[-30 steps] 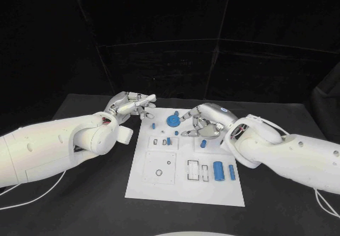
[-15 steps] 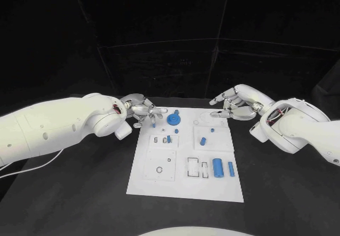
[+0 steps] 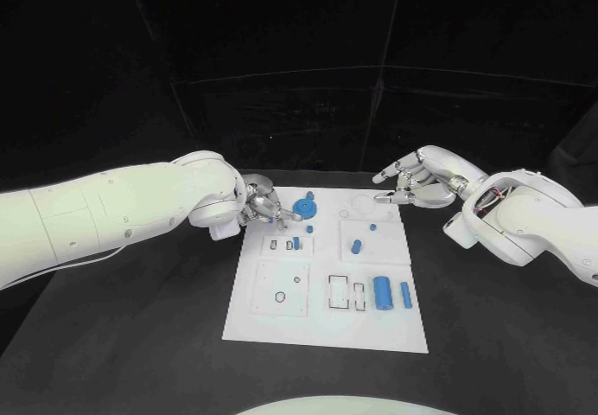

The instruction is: Assemble the parts on the task board

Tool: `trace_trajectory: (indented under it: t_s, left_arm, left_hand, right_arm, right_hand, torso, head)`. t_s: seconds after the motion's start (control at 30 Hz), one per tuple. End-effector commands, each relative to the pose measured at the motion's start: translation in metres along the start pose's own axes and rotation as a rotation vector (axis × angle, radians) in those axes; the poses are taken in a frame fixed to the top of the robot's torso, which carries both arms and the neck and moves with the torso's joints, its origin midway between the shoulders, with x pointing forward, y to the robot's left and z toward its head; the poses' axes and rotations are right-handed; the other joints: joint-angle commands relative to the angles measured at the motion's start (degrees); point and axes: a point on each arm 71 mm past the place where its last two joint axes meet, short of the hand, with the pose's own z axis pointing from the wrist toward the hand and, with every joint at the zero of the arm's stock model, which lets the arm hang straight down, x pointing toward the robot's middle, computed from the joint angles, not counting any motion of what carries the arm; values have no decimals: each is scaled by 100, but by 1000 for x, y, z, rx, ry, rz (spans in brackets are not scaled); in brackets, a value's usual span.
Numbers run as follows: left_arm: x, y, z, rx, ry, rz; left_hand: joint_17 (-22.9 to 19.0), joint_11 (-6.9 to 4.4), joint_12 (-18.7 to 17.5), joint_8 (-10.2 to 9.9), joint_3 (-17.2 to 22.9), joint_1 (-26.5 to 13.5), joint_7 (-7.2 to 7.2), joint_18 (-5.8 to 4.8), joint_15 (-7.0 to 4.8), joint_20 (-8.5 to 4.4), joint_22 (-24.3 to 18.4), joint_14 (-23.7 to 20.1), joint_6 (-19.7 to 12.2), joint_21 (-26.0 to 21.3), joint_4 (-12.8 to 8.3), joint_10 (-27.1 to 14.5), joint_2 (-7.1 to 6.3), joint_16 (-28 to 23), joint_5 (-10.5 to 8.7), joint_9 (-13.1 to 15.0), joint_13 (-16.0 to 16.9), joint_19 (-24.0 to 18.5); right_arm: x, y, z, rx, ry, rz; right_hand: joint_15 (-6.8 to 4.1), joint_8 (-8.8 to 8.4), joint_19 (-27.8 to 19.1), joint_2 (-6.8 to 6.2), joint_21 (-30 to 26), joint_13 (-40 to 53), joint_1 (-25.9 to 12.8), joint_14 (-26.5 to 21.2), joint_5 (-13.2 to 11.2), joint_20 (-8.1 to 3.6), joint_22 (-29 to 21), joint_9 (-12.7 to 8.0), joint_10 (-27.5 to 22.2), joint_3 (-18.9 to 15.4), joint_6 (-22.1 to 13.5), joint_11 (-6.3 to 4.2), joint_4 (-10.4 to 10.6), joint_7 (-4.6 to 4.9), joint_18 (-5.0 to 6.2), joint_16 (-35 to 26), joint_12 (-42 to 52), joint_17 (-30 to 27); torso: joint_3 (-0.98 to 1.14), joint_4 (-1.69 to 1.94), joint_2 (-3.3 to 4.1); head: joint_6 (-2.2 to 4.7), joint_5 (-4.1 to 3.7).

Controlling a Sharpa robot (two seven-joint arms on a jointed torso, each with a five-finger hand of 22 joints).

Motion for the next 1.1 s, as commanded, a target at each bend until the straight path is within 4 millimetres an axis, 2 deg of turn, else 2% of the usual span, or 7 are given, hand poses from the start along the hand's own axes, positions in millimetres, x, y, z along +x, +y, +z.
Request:
trace_trajectory:
  t_s: [0.03, 0.33, 0.7, 0.8, 0.9, 1.0, 1.1]
  left_arm:
    - [2, -2, 3, -71, 27, 84]
    - [10, -20, 11, -71, 69, 128]
    - [14, -26, 18, -85, 94, 155]
    - [15, -27, 19, -90, 100, 161]
    - [15, -27, 20, -93, 102, 165]
    - [15, -27, 20, -95, 104, 168]
    - [16, -29, 21, -93, 108, 173]
  left_hand:
    - [1506, -6, 75, 82, -89, -32, -7, -90, -46, -42, 160, 614, -64, 42, -8, 52, 40, 18, -21, 89, 86, 180]
    - [1506, -9, 126, 206, -220, 51, -13, -94, -50, -48, 201, 614, -166, 69, -26, 41, 98, 18, -21, 240, 151, 176]
    - [1506, 4, 62, 247, -279, 152, 2, -86, -39, -41, 165, 614, -258, 48, -51, -29, 117, 18, -20, 312, 88, 150]
    - [1506, 6, 57, 252, -285, 164, 4, -85, -37, -39, 163, 614, -267, 47, -54, -36, 120, 18, -20, 320, 83, 147]
    - [1506, 7, 60, 257, -289, 180, 6, -84, -36, -38, 160, 614, -276, 44, -59, -36, 126, 18, -19, 329, 88, 144]
    - [1506, 8, 64, 261, -290, 189, 6, -85, -35, -37, 163, 614, -280, 46, -61, -35, 130, 18, -19, 334, 94, 144]
    - [1506, 8, 64, 261, -290, 189, 6, -85, -35, -37, 163, 614, -280, 46, -61, -35, 130, 18, -19, 334, 94, 144]
  right_arm:
    - [0, 0, 1, 6, 14, 7]
    - [-1, -2, 3, 16, 7, 0]
    - [-3, -5, 5, 25, -6, -1]
    - [-3, -5, 5, 25, -17, 7]
    - [-4, -5, 5, 24, -29, 21]
    - [-5, -6, 6, 23, -41, 36]
    - [-6, -6, 6, 21, -56, 55]
  right_hand:
    - [6, 38, -46, 3, -38, -7, -1, 184, 45, -5, -4, 6, 11, -42, 37, -36, 9, -7, 103, -23, 6, -9]
    - [3, 48, -94, -14, -89, -39, -52, 172, 85, -10, -83, 4, 15, -147, 41, -38, 37, -11, 120, -87, -9, -79]
    - [3, 47, -154, 0, -147, -134, -85, 156, 74, -11, -178, 0, -32, -215, 27, -36, 65, -8, 140, -154, -112, -154]
    - [11, 32, -287, 31, -276, -425, -60, 102, 68, -7, -381, -5, -208, -284, -22, -25, 75, 4, 183, -328, -454, -346]
    - [29, 28, -660, 80, -649, -742, 2, -65, 66, 4, -947, -5, -409, -373, -87, -4, 85, 21, 301, -841, -812, -900]
    - [63, 45, -1418, 139, -1503, -1035, 90, -424, 86, 36, -2120, -2, -601, -462, -184, 32, 112, 63, 523, -1941, -1121, -1977]
    - [96, 109, -1936, 185, -2376, -1454, 179, -661, 104, 69, -3156, 4, -703, -583, -248, 71, 157, 93, 687, -3119, -1485, -2975]
  torso:
    - [-8, 3, 5]
    - [-13, 4, 3]
    - [-18, 11, -1]
    - [-19, 14, 1]
    - [-19, 11, 0]
    - [-22, 13, 2]
    - [-21, 13, 5]
  head:
    - [-17, -8]
    - [-67, -1]
    - [-99, -3]
    - [-100, -3]
    - [-111, -1]
    - [-119, -3]
    - [-127, -3]
